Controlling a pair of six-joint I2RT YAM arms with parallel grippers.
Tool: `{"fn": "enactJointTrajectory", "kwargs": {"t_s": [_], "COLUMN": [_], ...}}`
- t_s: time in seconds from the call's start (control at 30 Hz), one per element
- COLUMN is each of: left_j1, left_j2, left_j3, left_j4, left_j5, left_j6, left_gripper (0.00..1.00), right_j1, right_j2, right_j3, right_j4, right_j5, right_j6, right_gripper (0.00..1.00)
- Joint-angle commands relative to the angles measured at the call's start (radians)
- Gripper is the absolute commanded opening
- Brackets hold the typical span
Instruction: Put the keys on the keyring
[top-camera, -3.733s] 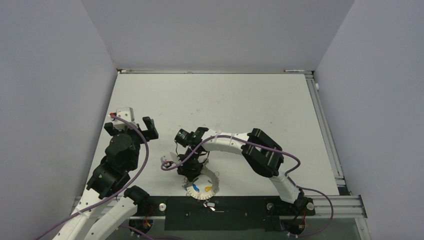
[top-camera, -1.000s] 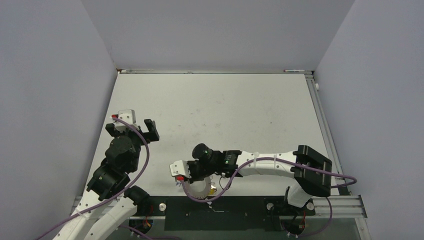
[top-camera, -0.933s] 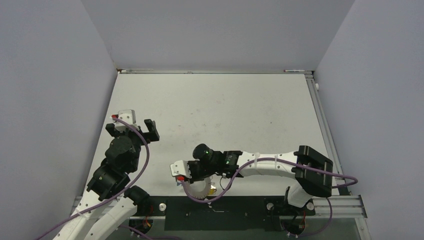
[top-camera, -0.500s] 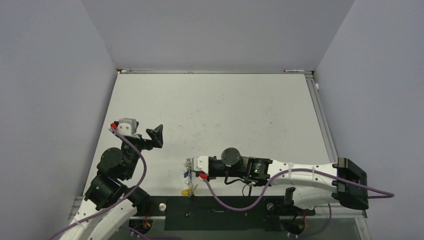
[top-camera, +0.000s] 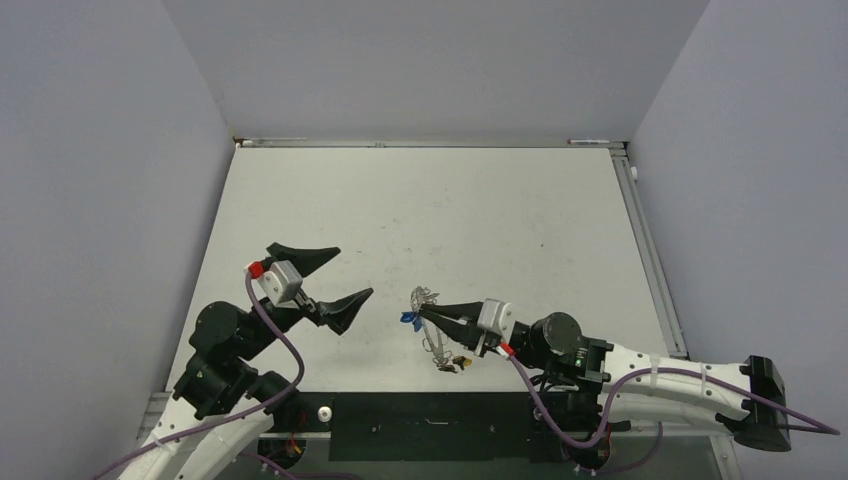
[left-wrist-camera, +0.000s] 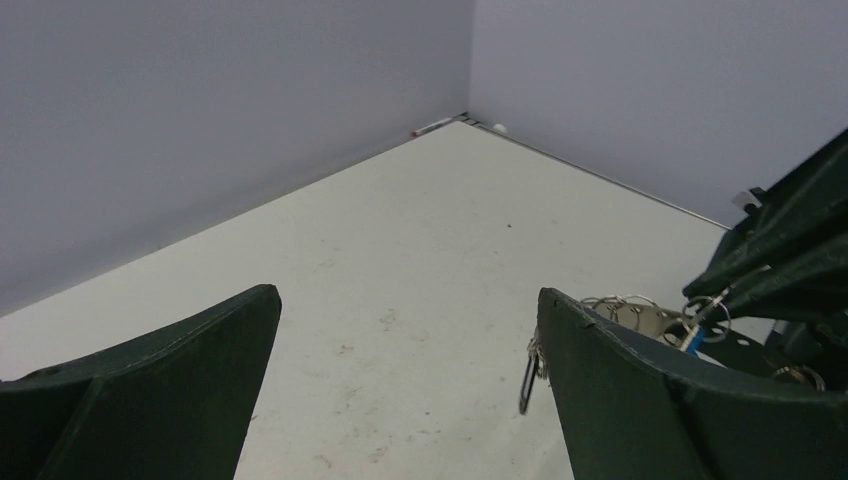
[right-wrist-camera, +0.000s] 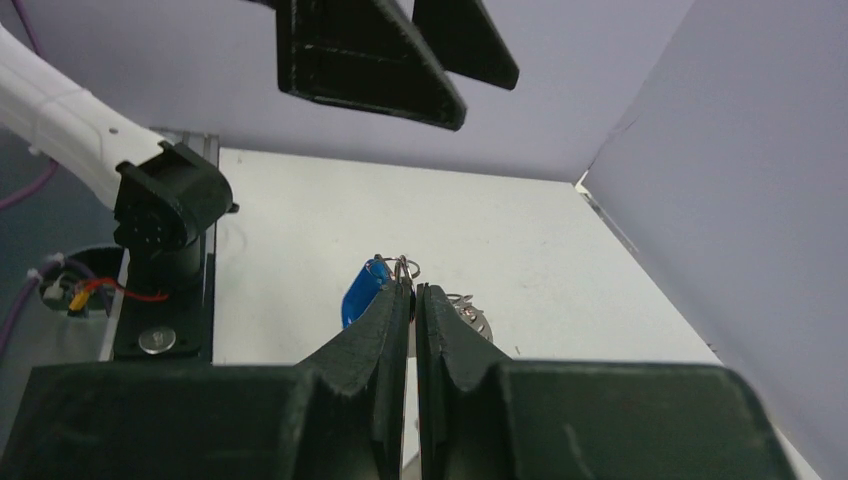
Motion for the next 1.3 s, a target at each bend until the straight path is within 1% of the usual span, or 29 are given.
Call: {"fn": "enactJointTrajectory", "kwargs": {"t_s": [0.0,0.1,0.13,0.2,0.3,0.43,0.6,0.67,0.93,1.13,1.27], "left_j1": [-0.006,-0.009,-0.011,-0.012,-0.015,-0.018,-0.03,-0.042,-0.121,-0.163,-0.174], "left_j2": [0.063,0.098,0.108,0.126,0.149,0.194,0.267,0.293,0.391,0.435,0.456], "left_j3": [0.088,0.108,0.113,0.118,0.122,0.137,0.167,0.173,0.22,0.237,0.244], "left_j4": [0.067,0.081,0.083,0.121,0.149,0.2,0.234,0.258,0.27,0.264,0.256], "left_j5": [0.256,0.367,0.393,0.432,0.459,0.505,0.567,0.578,0.593,0.562,0.554], "left_j6": [-0.01,-0.032,-0.041,-0.049,-0.065,-0.096,-0.127,-0.138,-0.118,-0.086,-0.075], "left_gripper": [1.0,1.0,0.95,0.88,0.79,0.68,0.49,0.45,0.43,0.4,0.35], "right_j1": [0.009,0.009,0.008,0.008,0.008,0.008,0.008,0.008,0.009,0.009,0.008], "right_j2": [-0.075,-0.101,-0.104,-0.105,-0.095,-0.081,-0.082,-0.082,-0.09,-0.097,-0.097], "right_j3": [-0.022,-0.05,-0.059,-0.075,-0.083,-0.074,-0.067,-0.065,-0.061,-0.061,-0.057], "right_j4": [0.222,0.292,0.319,0.37,0.415,0.428,0.428,0.427,0.419,0.411,0.412], "right_j5": [0.063,0.087,0.095,0.105,0.101,0.086,0.071,0.064,0.053,0.047,0.038], "right_j6": [0.054,0.076,0.083,0.097,0.112,0.12,0.128,0.13,0.136,0.143,0.149], "right_gripper": [0.05,0.05,0.05,0.05,0.05,0.05,0.05,0.05,0.05,0.05,0.05]}}
